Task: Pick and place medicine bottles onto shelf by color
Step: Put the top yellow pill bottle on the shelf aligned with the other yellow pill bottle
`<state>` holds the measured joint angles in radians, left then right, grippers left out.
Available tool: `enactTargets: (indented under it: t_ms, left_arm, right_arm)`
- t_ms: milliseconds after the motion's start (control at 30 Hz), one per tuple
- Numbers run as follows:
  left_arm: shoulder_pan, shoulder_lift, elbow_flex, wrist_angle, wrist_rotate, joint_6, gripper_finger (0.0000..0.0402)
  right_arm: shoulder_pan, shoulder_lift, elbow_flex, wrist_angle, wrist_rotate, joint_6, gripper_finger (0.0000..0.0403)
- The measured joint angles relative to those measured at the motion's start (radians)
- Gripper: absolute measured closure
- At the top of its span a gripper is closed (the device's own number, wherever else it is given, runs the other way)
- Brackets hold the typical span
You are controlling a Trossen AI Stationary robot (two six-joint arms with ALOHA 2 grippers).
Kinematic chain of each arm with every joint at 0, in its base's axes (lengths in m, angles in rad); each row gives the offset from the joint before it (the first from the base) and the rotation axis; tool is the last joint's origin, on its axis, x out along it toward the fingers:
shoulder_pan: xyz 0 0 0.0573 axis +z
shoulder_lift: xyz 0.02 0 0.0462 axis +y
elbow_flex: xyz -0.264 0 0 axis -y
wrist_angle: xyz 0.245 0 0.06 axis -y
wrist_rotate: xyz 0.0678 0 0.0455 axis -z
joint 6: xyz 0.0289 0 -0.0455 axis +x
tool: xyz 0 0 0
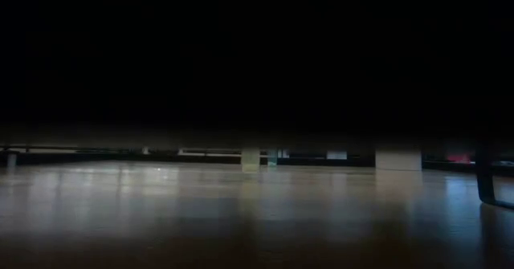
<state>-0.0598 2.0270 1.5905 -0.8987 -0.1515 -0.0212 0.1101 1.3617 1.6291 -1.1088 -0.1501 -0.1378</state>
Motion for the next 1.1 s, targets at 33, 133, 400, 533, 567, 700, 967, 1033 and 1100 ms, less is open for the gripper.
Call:
enactTargets:
  t_ms: [33, 133, 400, 533, 567, 700, 967, 1033, 1100]
  left_arm:
    - [0.000, 0.000, -0.005, 0.005, 0.003, 0.000, 0.0288]
    - [0.000, 0.000, -0.008, 0.009, 0.009, -0.003, 0.0288]
    - [0.000, 0.000, -0.008, 0.011, 0.009, -0.006, 0.0288]
    - [0.000, 0.000, -0.008, 0.011, 0.013, -0.021, 0.0284]
    - [0.000, 0.000, -0.008, 0.011, 0.015, -0.022, 0.0282]
    - [0.000, 0.000, -0.008, 0.011, 0.015, -0.024, 0.0271]
    - [0.000, -0.001, -0.008, 0.011, 0.015, -0.024, 0.0231]
    - [0.000, -0.001, -0.008, 0.011, 0.015, -0.024, 0.0222]
    - [0.000, -0.001, -0.008, 0.011, 0.015, -0.024, 0.0211]
  right_arm:
    - [0.000, 0.000, 0.000, 0.000, 0.000, 0.000, 0.0141]
    - [0.000, 0.000, 0.000, 0.001, 0.000, 0.001, 0.0141]
    - [0.000, 0.000, 0.000, 0.001, 0.000, -0.001, 0.0141]
    - [0.000, 0.000, 0.000, 0.001, 0.000, -0.001, 0.0141]
    - [0.000, 0.000, 0.000, 0.001, 0.000, -0.001, 0.0141]
    - [0.000, 0.000, 0.000, 0.001, 0.000, -0.001, 0.0141]
    - [0.000, 0.000, 0.000, 0.001, 0.000, -0.001, 0.0141]
    - [0.000, 0.000, 0.000, 0.001, 0.000, -0.002, 0.0141]
    - [0.000, 0.000, 0.000, 0.001, 0.000, -0.001, 0.0141]
